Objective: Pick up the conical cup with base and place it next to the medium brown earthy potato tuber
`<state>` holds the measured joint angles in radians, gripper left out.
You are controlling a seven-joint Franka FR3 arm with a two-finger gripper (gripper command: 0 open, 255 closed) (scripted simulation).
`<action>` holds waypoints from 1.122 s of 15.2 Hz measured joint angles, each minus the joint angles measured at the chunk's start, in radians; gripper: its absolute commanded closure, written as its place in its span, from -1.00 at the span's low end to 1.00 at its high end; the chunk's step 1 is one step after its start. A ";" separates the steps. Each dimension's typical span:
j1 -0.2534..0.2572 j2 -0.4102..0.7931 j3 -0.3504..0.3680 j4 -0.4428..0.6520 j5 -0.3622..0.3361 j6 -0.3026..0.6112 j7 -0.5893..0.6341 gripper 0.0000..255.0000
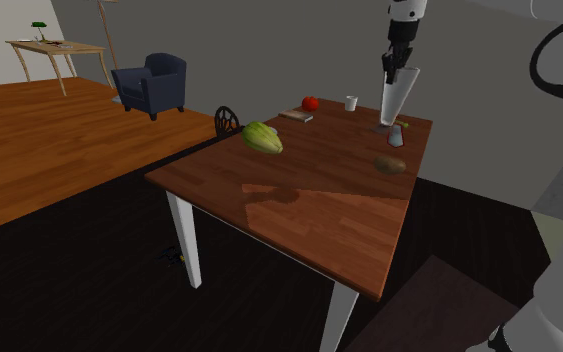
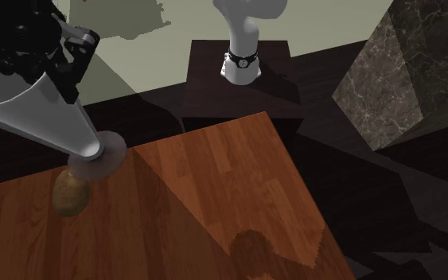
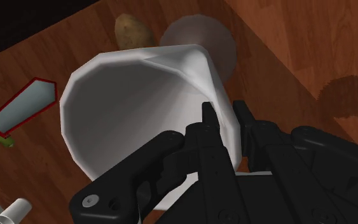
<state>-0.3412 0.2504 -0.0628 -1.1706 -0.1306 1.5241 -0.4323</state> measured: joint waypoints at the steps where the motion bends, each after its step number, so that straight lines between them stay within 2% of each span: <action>1: -0.015 0.005 -0.008 0.020 0.004 -0.011 -0.023 1.00; 4: -0.064 0.059 -0.030 0.117 0.022 -0.045 -0.094 1.00; 7: -0.112 0.132 -0.047 0.267 0.041 -0.115 -0.158 1.00; 17: -0.110 0.039 -0.047 0.002 0.034 0.057 -0.147 1.00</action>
<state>-0.4512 0.2897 -0.1102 -1.1690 -0.0971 1.5811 -0.5798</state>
